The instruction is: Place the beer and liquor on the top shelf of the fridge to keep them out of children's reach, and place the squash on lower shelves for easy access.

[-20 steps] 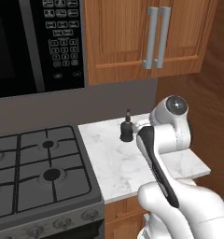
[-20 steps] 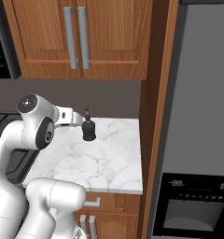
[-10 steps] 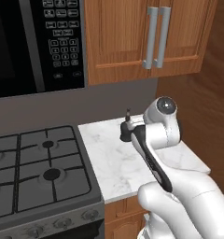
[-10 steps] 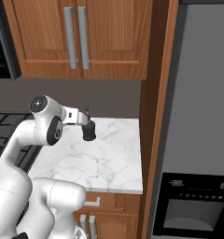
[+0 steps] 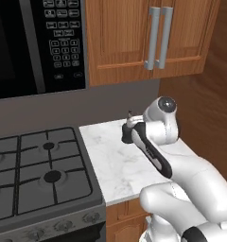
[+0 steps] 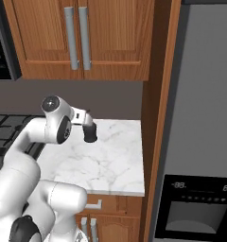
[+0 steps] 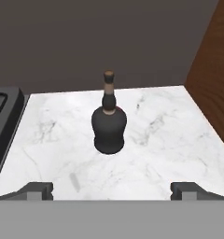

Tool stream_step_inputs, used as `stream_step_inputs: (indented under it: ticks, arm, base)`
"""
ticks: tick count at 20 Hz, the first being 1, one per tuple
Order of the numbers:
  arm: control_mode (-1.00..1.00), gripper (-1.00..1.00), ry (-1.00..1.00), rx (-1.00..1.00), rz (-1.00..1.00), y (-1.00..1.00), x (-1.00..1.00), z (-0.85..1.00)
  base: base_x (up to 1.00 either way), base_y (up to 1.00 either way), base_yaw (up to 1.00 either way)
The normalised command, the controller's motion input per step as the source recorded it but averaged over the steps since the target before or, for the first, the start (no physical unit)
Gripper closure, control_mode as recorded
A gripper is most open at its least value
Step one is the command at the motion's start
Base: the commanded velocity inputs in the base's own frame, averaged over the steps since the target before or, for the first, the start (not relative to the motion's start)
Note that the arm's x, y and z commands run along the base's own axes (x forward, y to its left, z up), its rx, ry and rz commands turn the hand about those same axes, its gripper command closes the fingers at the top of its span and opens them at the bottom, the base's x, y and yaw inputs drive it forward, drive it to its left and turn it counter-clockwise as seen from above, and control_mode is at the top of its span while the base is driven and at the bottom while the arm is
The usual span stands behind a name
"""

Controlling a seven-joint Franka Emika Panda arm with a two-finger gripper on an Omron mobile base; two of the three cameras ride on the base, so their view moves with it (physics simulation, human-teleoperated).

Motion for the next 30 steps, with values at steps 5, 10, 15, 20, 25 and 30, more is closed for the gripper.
stream_step_inputs:
  ticks: [5,10,15,20,25,30]
  arm:
    - [-1.0,-1.0,0.03,0.0,0.0,0.0,0.26,-0.04]
    - [-1.0,-1.0,0.0,0.0,0.0,0.02,0.31,-0.13]
    - [-1.0,-1.0,0.0,0.0,0.01,0.0,0.34,-0.3]
    - [-1.0,-1.0,0.0,0.0,0.02,0.0,0.32,-0.37]
    - [-1.0,-1.0,0.02,0.0,0.0,0.01,0.32,-0.21]
    - [-1.0,-1.0,0.03,0.0,0.0,0.01,0.28,-0.08]
  base:
    - [0.0,0.0,0.0]
    - [0.0,0.0,0.0]
    - [0.0,0.0,0.0]
    - [0.0,0.0,0.0]
    - [0.0,0.0,0.0]
    - [0.0,0.0,0.0]
